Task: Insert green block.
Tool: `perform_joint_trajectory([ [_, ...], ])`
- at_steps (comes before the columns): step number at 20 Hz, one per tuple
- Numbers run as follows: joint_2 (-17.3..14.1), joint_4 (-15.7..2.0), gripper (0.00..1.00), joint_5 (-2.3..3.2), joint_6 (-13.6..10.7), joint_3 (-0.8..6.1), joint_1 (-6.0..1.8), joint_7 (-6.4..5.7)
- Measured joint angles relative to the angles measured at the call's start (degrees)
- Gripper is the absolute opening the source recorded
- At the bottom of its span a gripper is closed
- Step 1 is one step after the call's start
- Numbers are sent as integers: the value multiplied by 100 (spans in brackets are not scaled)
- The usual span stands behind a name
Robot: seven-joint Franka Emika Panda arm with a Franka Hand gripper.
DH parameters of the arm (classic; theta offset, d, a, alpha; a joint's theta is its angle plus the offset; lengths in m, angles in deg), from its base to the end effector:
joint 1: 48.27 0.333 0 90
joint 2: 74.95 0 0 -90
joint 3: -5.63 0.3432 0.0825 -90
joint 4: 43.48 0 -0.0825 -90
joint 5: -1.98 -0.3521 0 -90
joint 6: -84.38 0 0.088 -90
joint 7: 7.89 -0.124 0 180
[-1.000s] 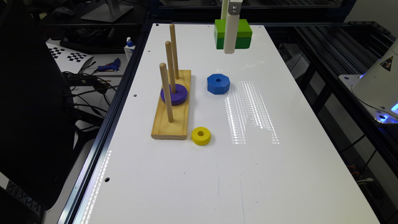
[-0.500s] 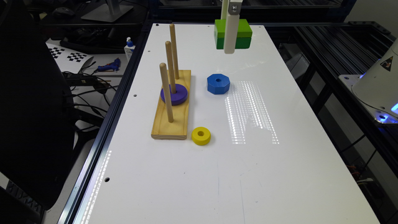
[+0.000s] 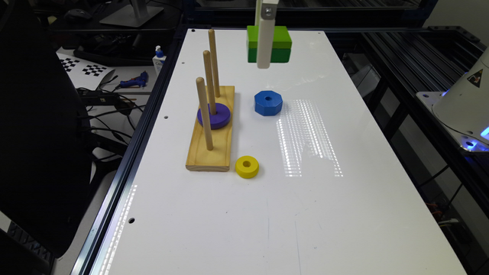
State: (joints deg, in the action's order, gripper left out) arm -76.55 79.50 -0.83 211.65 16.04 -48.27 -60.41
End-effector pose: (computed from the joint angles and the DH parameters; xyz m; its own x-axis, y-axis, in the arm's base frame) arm 0.5136 0.0961 0.4224 0.7223 -0.6916 -0.0077 -0.6905 -0.7204 -0.0646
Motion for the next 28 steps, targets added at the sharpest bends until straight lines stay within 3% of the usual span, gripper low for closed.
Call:
perform_joint_trajectory([
  [3, -124, -141, 0, 2, 0, 3, 0, 0],
  [10, -580, -669, 0, 33, -8, 8, 0, 0],
  [16, -660, -782, 0, 37, -9, 16, 2, -1],
  [23, -1034, -1226, 0, 98, -40, 39, 27, -56],
  [28, -1098, -1318, 0, 109, -49, 37, 23, -57],
])
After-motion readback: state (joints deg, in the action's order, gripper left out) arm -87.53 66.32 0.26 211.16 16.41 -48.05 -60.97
